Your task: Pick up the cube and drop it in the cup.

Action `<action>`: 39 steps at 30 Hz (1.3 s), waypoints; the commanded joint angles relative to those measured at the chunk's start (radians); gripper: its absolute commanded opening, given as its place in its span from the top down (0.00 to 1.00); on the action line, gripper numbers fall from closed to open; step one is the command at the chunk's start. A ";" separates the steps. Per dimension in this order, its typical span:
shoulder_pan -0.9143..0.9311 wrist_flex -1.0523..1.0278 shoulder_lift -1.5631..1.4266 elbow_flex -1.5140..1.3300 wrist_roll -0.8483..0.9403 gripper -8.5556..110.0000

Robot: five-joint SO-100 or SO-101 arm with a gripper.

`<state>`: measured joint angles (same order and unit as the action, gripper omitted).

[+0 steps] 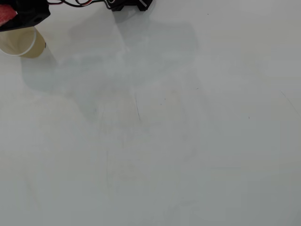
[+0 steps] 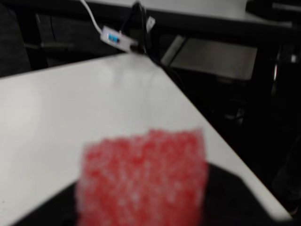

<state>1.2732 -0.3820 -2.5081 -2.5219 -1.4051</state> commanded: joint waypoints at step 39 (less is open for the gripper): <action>-0.034 0.239 0.176 0.149 -0.014 0.93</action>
<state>1.2425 -0.1948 -2.3301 -2.5479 -1.4051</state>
